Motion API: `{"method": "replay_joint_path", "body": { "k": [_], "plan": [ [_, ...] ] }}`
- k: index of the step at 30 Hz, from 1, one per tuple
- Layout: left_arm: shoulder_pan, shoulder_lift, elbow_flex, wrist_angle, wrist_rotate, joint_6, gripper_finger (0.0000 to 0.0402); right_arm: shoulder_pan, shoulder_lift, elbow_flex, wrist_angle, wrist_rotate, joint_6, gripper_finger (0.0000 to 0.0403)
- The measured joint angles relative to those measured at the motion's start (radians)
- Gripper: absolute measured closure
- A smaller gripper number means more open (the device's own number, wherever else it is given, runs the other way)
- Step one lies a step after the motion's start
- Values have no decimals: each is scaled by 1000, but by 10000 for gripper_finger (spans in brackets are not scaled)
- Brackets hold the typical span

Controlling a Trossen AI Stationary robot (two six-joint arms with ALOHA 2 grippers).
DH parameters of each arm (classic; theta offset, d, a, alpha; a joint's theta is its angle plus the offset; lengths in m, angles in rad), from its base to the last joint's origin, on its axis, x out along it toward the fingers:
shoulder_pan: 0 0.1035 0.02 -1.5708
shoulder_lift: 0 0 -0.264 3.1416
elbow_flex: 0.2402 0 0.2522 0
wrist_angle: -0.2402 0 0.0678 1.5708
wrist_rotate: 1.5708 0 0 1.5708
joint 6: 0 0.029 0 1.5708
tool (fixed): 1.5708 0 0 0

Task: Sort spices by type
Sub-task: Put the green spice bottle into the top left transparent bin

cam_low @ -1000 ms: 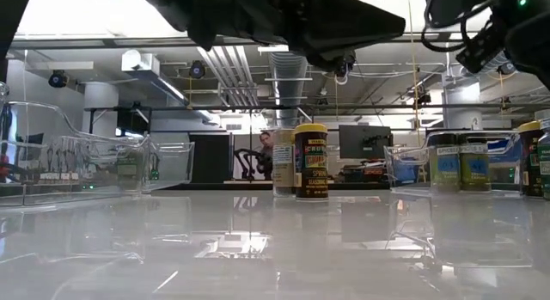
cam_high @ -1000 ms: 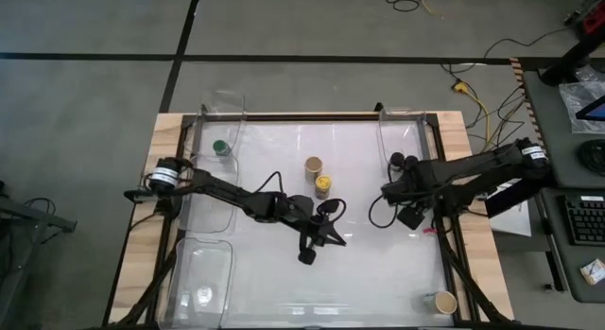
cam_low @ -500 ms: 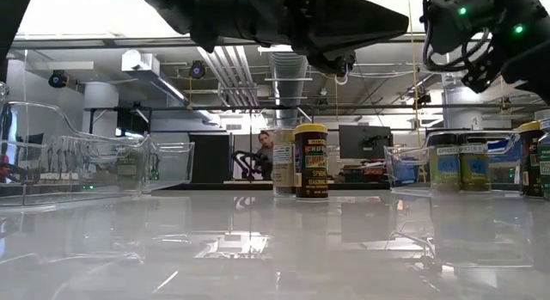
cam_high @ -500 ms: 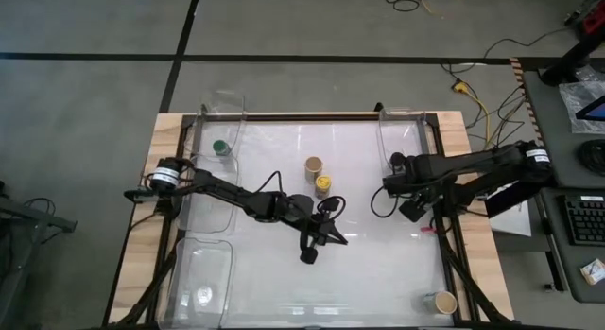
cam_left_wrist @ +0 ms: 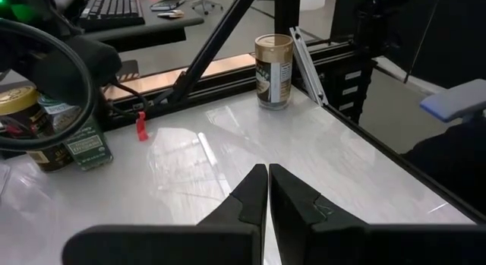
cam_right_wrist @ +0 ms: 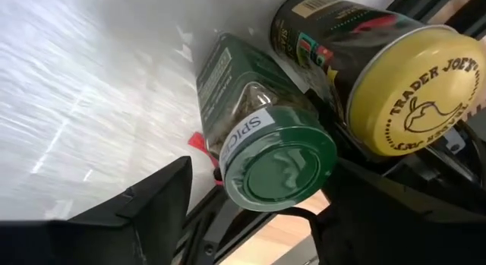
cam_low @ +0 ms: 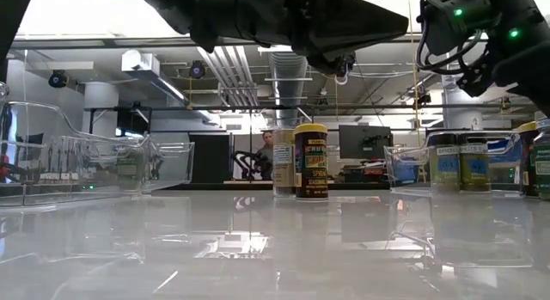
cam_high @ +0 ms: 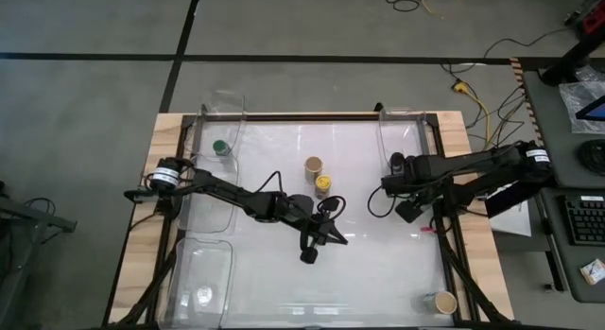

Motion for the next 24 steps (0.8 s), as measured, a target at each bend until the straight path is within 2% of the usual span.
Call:
{"method": "replay_joint_path", "body": {
  "k": [13, 24],
  "plan": [
    [-2, 0, -3, -15, 0, 7, 401, -1, 0, 0, 73, 0, 95, 149],
    [-5, 0, -31, -11, 0, 7, 401, 1, 3, 0, 209, -38, 76, 173]
  ]
}}
